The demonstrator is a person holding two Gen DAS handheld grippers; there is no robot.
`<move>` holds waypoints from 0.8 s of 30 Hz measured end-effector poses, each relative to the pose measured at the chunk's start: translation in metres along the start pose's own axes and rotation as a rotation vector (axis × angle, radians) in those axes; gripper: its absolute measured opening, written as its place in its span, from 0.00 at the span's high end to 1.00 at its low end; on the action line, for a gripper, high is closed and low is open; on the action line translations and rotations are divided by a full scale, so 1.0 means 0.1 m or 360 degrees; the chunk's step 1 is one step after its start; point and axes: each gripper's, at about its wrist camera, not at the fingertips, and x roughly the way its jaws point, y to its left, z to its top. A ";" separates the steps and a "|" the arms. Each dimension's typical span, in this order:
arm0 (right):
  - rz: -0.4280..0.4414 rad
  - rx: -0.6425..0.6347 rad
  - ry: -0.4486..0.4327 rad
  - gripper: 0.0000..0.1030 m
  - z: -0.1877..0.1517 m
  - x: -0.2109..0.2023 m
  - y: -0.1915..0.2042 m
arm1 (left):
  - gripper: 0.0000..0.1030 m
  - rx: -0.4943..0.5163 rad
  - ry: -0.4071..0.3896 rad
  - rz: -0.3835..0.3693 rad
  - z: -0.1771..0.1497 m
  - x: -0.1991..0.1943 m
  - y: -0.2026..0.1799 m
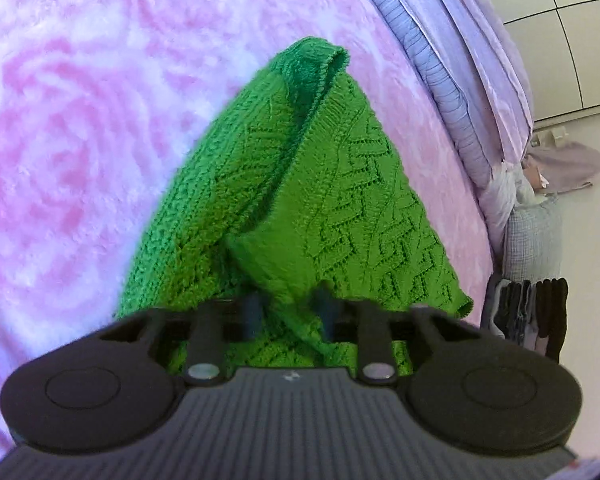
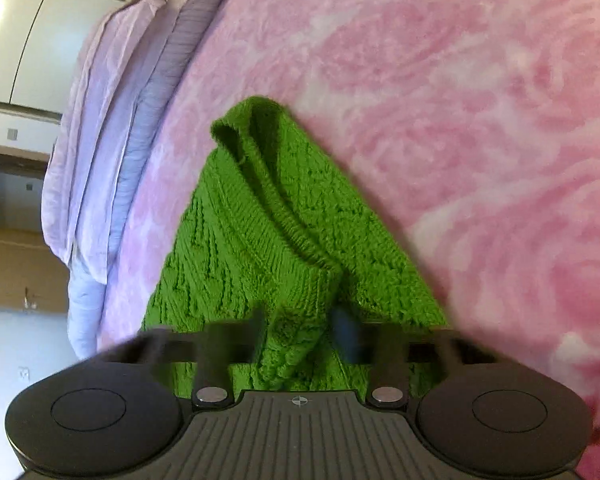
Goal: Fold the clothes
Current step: 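Lift the shoulders with both grippers and fold them over onto the hem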
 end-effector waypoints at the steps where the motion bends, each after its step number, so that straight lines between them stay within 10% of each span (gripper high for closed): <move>1: -0.0011 -0.0001 0.0012 0.93 0.02 0.02 -0.02 | 0.93 0.0019 -0.0002 -0.0003 0.00 0.00 0.01; 8: 0.0020 -0.0245 -0.0046 0.95 -0.10 -0.51 0.02 | 0.94 0.0342 -0.0070 0.0028 -0.27 -0.45 -0.13; 24: -0.0120 -0.0354 0.0081 0.91 -0.45 -0.62 -0.27 | 0.88 0.0452 -0.0041 0.0239 -0.60 -0.47 0.04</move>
